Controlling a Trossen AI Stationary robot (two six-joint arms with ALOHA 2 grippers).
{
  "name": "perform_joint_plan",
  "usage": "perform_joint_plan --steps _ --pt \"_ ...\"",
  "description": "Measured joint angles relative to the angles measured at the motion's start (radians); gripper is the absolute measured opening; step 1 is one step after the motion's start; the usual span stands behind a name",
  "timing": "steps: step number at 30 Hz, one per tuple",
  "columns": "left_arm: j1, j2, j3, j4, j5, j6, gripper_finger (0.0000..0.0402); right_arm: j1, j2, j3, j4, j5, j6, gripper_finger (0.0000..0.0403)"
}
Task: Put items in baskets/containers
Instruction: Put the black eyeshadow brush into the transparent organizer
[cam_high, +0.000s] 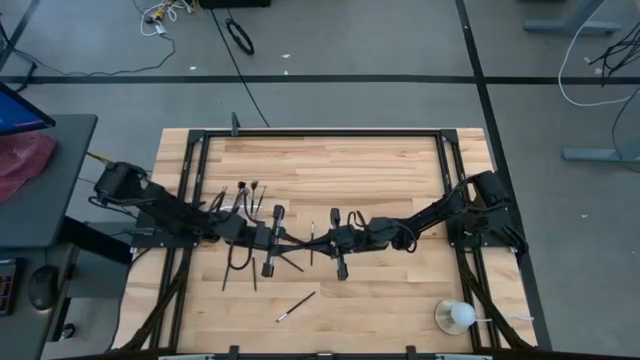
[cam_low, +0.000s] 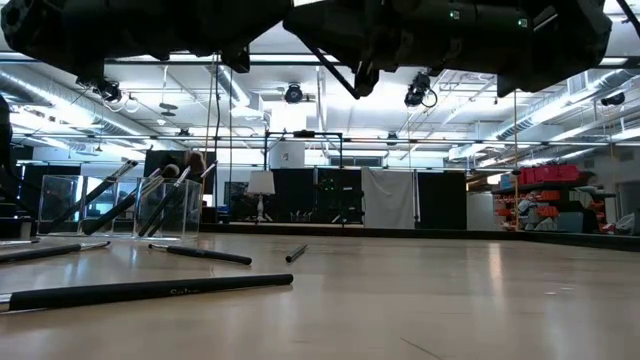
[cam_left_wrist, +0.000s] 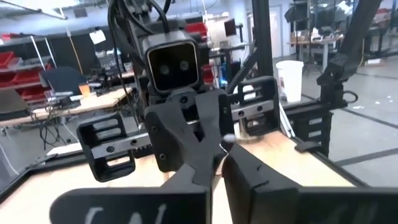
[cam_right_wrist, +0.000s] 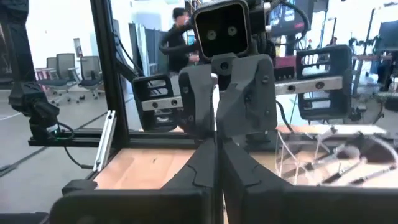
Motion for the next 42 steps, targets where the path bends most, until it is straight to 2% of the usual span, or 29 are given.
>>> perform_joint_plan --steps 5,9,13,18,21,23,28,38,42 --pt "0.001 -0.071 0.000 -0.165 -0.007 -0.019 0.0024 -0.006 -0.043 -0.002 -0.130 0.041 0.052 0.0047" --pt "-0.002 -0.208 0.019 -0.456 -0.065 -0.053 0.0019 -0.012 -0.112 -0.010 -0.303 0.127 0.094 0.0088" --pt "-0.001 -0.357 0.131 -0.993 -0.218 -0.170 0.0023 -0.013 -0.130 -0.011 -0.379 0.214 0.108 0.0121" --pt "-0.002 -0.427 0.358 -1.746 -0.413 -0.490 0.0023 -0.017 -0.130 -0.011 -0.393 0.228 0.107 0.0143" --pt "0.004 -0.427 0.459 -2.079 -0.470 -0.678 0.0023 -0.019 -0.130 -0.012 -0.397 0.228 0.106 0.0146" --pt "0.009 -0.429 0.488 -2.217 -0.479 -0.760 0.0025 -0.020 -0.130 -0.012 -0.402 0.226 0.107 0.0145" --pt "0.025 -0.429 0.491 -2.415 -0.515 -0.905 0.0026 -0.019 -0.130 -0.012 -0.402 0.225 0.108 0.0139" --pt "0.069 -0.447 0.404 -2.421 -0.511 -1.014 0.0025 -0.019 -0.130 -0.013 -0.401 0.225 0.109 0.0130" --pt "0.099 -0.471 0.349 -2.397 -0.433 -1.039 0.0025 -0.019 -0.130 -0.013 -0.399 0.225 0.109 0.0130"
